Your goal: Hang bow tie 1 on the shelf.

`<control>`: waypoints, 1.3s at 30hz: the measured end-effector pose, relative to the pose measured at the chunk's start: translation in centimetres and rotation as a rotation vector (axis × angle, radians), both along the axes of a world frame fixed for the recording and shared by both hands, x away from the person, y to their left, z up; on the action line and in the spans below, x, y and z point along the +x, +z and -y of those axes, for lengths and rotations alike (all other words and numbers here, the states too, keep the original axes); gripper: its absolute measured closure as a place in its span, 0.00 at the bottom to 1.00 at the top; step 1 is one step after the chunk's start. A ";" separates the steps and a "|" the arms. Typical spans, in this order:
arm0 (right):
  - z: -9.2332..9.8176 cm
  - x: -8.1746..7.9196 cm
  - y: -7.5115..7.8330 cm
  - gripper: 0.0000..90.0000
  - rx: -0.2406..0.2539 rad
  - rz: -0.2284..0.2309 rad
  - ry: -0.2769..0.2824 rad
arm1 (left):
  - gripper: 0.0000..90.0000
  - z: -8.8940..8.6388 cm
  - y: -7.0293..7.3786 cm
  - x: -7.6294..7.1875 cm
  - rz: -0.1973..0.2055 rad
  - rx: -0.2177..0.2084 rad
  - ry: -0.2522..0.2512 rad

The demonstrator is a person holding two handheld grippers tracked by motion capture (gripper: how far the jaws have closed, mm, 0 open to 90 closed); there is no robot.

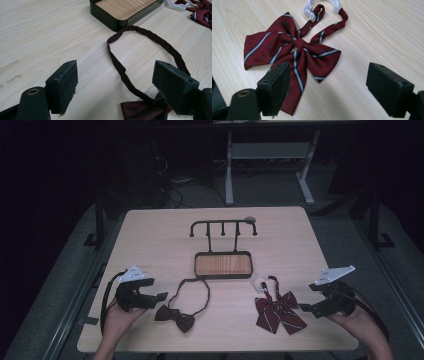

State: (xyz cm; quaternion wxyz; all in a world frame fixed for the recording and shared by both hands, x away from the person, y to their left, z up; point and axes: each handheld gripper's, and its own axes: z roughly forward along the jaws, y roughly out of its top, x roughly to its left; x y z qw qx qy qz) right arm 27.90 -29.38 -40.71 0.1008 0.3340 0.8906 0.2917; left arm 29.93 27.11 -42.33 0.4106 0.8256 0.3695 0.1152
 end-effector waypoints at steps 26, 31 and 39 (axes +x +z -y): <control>-5.6 3.9 1.7 0.42 -0.142 -0.047 0.104 | 0.22 -0.2 0.0 -0.1 0.005 -0.009 0.008; -6.2 4.8 1.6 0.44 -0.152 -0.047 0.127 | 0.22 -0.2 0.1 -0.1 0.005 -0.010 0.002; -7.1 6.3 1.8 0.46 -0.123 -0.071 0.147 | 0.21 0.1 -0.1 -0.1 0.000 0.000 0.000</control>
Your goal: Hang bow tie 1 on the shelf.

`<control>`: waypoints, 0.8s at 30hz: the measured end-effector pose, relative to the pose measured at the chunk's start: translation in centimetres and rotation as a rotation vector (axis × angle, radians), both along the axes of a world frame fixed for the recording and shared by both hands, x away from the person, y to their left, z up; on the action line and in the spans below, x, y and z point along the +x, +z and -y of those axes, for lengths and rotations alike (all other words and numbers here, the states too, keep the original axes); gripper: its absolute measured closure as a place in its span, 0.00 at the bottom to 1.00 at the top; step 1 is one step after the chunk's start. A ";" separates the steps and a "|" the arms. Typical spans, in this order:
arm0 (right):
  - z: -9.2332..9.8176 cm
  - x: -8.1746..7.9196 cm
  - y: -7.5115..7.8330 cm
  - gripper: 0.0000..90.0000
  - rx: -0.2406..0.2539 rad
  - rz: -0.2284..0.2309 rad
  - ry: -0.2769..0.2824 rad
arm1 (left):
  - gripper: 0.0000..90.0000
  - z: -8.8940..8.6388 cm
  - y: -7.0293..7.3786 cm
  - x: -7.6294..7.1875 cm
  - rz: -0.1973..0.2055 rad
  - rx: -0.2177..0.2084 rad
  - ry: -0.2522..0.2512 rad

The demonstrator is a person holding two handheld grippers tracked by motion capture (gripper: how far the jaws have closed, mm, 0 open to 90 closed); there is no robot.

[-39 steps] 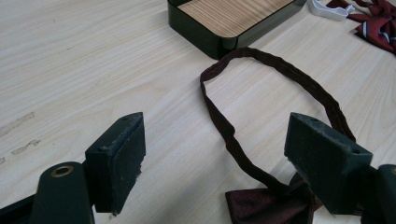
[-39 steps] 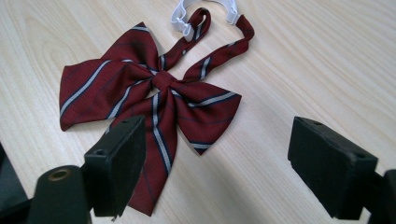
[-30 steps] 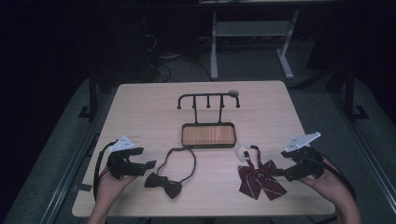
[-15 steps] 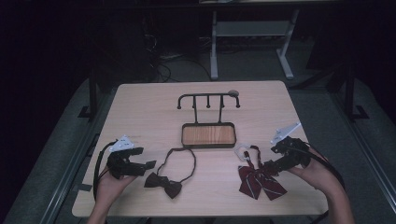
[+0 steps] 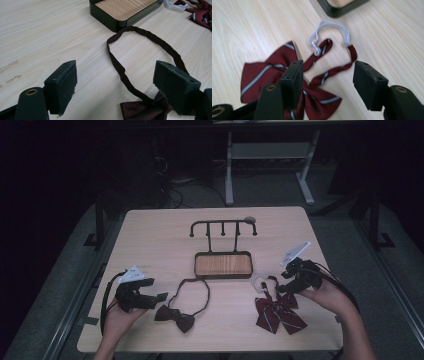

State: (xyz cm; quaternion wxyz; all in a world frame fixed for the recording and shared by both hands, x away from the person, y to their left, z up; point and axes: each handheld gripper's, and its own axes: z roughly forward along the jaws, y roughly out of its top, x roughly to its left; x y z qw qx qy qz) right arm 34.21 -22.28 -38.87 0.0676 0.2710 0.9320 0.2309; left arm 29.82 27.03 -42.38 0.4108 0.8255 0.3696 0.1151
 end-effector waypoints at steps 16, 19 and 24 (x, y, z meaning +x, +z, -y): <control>-0.9 3.0 -1.6 0.50 -0.019 -0.048 -0.015 | 0.21 -0.1 0.1 0.0 0.001 -0.006 -0.002; -0.9 3.4 -2.0 0.53 -0.027 -0.059 -0.021 | 0.21 -0.1 0.1 0.1 0.006 -0.001 -0.010; -0.9 4.2 -2.5 0.55 -0.031 -0.074 -0.035 | 0.21 0.0 0.0 0.0 0.000 -0.013 -0.007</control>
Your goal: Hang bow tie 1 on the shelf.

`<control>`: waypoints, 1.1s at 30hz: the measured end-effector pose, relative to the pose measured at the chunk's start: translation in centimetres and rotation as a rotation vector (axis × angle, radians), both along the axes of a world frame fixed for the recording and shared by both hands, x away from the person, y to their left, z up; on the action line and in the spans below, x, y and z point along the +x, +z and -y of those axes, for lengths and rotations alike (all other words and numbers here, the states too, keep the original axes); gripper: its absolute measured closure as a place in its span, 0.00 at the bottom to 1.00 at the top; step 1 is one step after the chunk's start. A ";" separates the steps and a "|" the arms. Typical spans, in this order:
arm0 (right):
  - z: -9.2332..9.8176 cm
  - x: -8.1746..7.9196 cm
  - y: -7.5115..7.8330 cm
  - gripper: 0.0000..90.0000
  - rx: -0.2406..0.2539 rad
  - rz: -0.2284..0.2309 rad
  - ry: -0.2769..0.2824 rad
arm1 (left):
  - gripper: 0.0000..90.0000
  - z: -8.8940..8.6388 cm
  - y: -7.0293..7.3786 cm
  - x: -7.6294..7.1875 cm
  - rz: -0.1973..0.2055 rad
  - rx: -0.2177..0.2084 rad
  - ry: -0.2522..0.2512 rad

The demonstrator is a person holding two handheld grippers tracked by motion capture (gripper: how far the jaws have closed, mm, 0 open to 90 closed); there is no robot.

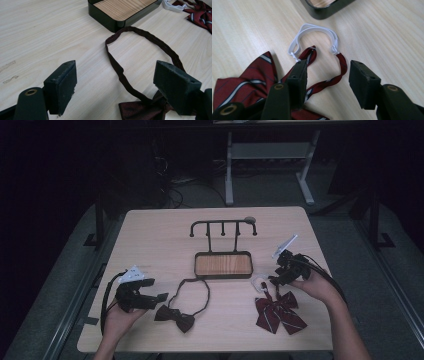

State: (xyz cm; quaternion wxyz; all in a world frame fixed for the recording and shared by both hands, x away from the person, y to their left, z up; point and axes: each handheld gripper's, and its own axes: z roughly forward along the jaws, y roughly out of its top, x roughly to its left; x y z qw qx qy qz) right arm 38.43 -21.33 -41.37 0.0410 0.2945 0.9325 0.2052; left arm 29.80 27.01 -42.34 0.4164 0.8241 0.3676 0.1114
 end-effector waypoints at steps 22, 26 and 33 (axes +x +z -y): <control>-0.7 1.9 -2.0 0.70 -0.051 -0.047 -0.003 | 0.21 0.0 0.0 0.0 -0.004 -0.008 -0.005; -1.0 2.0 -2.2 0.72 -0.060 -0.039 0.004 | 0.21 0.1 0.0 0.0 -0.005 -0.009 -0.006; -0.9 2.3 -2.6 0.77 -0.084 -0.056 0.001 | 0.22 0.1 0.0 0.1 -0.010 -0.003 -0.016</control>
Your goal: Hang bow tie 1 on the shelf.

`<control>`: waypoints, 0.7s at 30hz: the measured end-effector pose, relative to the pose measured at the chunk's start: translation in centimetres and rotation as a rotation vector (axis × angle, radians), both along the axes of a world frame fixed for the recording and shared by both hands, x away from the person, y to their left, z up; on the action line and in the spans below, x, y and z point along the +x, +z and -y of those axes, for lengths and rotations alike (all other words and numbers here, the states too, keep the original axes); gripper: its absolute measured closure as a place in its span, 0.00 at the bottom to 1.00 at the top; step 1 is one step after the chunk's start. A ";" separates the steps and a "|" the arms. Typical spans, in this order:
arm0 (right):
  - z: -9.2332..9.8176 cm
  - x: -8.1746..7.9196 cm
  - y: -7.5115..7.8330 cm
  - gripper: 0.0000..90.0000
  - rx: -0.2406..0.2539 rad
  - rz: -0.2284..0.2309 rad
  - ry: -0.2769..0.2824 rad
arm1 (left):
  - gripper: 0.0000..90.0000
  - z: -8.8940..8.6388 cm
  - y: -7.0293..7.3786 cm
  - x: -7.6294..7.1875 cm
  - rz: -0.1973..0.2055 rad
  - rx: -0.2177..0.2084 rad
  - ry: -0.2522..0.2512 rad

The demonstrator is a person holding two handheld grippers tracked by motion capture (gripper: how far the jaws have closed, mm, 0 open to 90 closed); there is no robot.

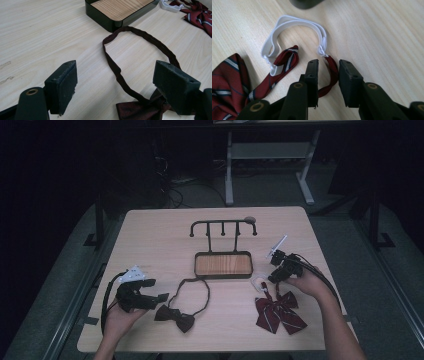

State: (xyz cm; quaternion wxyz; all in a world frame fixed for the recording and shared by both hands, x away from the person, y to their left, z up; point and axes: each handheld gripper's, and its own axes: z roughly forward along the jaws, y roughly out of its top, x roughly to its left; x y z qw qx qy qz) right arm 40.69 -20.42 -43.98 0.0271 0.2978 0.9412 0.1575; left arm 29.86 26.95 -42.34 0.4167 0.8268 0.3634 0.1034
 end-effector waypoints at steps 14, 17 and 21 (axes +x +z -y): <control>-0.2 -0.1 -0.2 0.96 -0.034 -0.009 0.023 | 0.22 0.0 0.1 -0.1 0.005 -0.009 0.009; -0.3 -0.3 -0.2 0.98 -0.049 -0.004 0.033 | 0.22 -0.1 0.1 0.0 0.003 -0.007 0.009; -0.3 -0.5 0.0 0.98 -0.053 -0.007 0.038 | 0.22 0.0 0.0 -0.1 0.003 -0.012 0.009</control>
